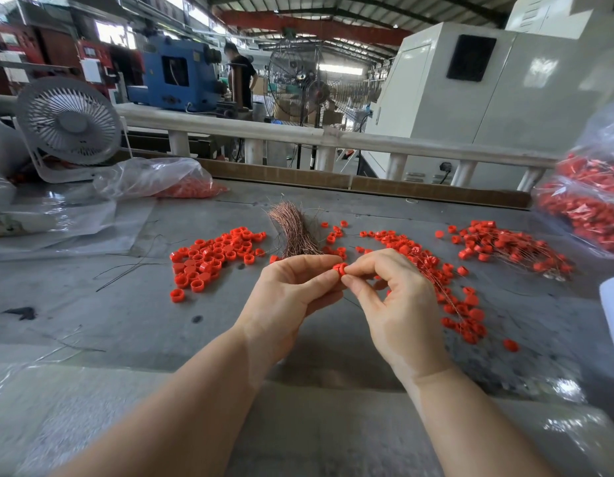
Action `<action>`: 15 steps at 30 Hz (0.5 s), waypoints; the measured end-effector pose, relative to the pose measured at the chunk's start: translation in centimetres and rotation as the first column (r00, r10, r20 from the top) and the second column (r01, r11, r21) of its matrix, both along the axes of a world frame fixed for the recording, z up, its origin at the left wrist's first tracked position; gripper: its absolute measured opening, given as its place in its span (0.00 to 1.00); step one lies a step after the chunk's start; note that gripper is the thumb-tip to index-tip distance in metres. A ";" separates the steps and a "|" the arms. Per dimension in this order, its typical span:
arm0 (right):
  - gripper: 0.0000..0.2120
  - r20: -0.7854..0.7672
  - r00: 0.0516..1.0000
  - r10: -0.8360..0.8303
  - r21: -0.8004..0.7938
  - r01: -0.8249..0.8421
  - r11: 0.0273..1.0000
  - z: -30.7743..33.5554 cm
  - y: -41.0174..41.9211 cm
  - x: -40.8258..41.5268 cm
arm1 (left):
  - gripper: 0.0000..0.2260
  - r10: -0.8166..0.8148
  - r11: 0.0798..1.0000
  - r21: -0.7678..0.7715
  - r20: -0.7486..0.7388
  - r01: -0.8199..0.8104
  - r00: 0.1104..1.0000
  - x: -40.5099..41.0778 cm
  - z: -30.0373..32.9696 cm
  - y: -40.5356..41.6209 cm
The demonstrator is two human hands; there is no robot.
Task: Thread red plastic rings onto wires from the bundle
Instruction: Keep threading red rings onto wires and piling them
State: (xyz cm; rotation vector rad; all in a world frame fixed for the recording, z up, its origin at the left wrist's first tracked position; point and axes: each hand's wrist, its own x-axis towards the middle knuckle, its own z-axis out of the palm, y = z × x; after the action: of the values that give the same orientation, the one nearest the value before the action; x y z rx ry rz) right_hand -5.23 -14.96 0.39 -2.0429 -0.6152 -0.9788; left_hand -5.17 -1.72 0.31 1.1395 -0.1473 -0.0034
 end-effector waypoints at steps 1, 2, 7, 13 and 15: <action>0.03 -0.001 1.000 0.005 0.000 -0.005 1.000 0.0 0.0 0.0 | 0.07 0.003 1.000 0.005 0.006 -0.003 1.000 0.0 0.0 0.0; 0.03 -0.003 1.000 0.008 0.000 -0.008 1.000 0.0 0.0 0.0 | 0.07 0.005 1.000 0.009 0.010 -0.005 1.000 0.0 0.0 0.0; 0.03 -0.013 1.000 0.006 -0.007 -0.006 1.000 0.0 0.1 0.0 | 0.07 0.011 1.000 0.011 0.015 -0.011 1.000 0.0 0.0 0.1; 0.04 -0.010 1.000 0.003 -0.012 -0.003 1.000 0.0 0.0 0.0 | 0.07 -0.004 1.000 0.023 0.011 0.004 1.000 0.0 0.0 0.1; 0.04 -0.004 1.000 0.002 -0.012 -0.002 1.000 0.0 -0.1 0.0 | 0.07 -0.004 1.000 0.026 0.008 0.004 1.000 0.0 0.0 0.1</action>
State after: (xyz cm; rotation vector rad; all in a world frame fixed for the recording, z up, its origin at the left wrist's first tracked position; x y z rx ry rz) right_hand -5.20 -15.04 0.37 -2.0535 -0.6226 -0.9715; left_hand -5.17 -1.64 0.30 1.1654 -0.1575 -0.0045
